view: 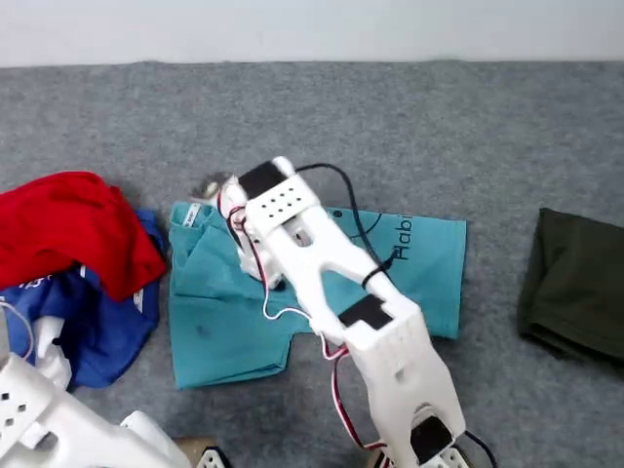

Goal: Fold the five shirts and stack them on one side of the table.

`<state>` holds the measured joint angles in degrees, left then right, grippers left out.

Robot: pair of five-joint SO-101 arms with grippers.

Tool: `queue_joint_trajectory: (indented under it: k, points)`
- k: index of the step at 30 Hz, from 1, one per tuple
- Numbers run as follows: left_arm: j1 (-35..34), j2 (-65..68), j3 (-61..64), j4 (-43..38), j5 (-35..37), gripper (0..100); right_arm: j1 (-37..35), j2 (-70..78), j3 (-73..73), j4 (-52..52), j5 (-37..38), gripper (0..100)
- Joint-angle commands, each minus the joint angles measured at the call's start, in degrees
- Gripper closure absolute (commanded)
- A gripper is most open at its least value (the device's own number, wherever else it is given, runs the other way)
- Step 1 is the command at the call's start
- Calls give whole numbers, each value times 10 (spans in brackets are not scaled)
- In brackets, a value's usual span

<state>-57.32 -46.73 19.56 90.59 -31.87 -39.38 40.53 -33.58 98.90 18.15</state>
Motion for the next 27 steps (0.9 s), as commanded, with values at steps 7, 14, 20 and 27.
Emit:
queue_joint_trajectory:
  k: [7,14,20,27]
  points:
    - [1,-12,-3,-8,5,985,-20,12,-29,37,-3,898]
    - [1,-12,-3,-8,5,985,-36,-116,-17,39,45,893]
    - [1,-12,-3,-8,5,985,-92,-219,162,33,81,804]
    - [1,-12,-3,-8,5,985,-193,-333,412,-120,81,777]
